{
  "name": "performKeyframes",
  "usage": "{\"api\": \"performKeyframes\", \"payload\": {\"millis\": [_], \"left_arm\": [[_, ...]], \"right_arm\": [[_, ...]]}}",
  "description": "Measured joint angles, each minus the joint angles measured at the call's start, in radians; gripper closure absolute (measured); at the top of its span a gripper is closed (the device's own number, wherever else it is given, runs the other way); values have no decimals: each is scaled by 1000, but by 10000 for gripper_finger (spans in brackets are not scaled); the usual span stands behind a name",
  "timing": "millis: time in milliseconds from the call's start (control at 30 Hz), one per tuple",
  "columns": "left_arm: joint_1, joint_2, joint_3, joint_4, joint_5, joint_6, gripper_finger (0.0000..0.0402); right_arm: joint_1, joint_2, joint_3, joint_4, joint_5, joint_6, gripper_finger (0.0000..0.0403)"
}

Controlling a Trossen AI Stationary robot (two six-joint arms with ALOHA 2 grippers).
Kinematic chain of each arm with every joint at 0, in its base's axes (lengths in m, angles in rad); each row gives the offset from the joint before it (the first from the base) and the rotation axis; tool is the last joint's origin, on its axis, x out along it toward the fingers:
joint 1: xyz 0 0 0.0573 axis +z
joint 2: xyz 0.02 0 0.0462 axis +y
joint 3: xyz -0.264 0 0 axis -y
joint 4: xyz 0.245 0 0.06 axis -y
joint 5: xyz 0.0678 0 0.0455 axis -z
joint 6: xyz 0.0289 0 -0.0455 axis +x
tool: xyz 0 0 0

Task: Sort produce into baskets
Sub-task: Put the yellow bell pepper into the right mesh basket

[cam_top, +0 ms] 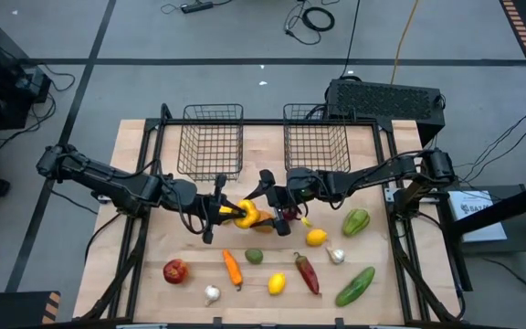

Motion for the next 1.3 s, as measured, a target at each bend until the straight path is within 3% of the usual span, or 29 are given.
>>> {"api": "performKeyframes", "payload": {"millis": [200, 500, 667, 833, 967, 1300], "left_arm": [[-2, -14, 0, -6, -36, -72, 328], [-9, -74, 0, -30, -124, -98, 201], [-33, -128, 0, -33, -209, -108, 160], [-51, -182, 0, -64, -328, -152, 155], [-57, -196, 0, -118, -338, -185, 155], [-62, -195, 0, -195, -337, -228, 155]], "right_arm": [[-12, 0, 0, -4, -2, 17, 68], [-20, -20, 0, -37, -9, 16, 67], [-42, -88, 0, -143, -5, 11, 67], [-84, -201, 0, -268, 2, 6, 67], [-138, -307, 0, -397, 3, -15, 67], [-353, -549, 0, -749, 270, -44, 67]]}}
